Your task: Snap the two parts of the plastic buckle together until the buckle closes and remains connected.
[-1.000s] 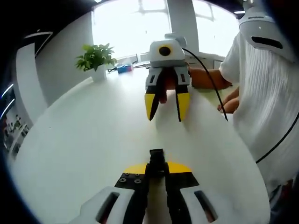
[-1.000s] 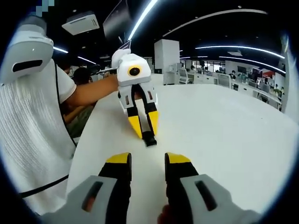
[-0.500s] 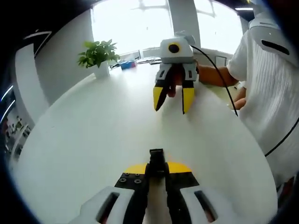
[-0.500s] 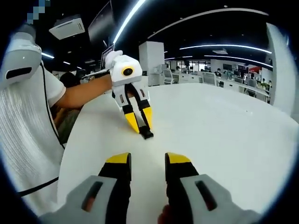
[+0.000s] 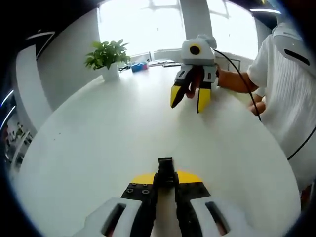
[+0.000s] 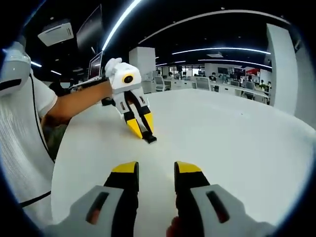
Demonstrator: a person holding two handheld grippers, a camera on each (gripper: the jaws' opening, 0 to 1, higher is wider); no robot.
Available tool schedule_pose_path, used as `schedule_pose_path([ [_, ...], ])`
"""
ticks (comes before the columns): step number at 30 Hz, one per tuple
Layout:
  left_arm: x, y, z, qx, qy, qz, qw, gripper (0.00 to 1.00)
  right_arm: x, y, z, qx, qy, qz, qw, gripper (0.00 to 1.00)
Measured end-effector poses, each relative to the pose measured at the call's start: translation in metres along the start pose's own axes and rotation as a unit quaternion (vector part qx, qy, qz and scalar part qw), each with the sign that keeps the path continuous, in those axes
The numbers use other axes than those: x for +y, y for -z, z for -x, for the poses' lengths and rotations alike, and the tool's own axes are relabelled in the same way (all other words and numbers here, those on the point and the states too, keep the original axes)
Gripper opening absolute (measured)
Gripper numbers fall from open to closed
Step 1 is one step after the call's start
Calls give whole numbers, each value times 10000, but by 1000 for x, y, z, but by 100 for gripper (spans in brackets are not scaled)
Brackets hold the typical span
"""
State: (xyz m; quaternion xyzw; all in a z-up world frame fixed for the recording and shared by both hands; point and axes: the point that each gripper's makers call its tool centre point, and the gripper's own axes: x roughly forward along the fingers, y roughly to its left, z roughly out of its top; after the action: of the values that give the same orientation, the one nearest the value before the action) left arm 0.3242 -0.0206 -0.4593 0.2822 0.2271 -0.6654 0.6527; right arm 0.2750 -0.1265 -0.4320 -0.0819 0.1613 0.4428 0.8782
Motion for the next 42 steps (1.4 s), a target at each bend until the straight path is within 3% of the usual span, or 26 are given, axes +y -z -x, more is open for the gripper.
schedule_pose_path([
  [13,38,0,-2,47,-171,-119,9998,11,-9,1,5,-99,201,-82,9997,28],
  [42,73,4,-3,83,-215,-263,9994,12,-30,2,9,-222,694,-202,9971,30],
])
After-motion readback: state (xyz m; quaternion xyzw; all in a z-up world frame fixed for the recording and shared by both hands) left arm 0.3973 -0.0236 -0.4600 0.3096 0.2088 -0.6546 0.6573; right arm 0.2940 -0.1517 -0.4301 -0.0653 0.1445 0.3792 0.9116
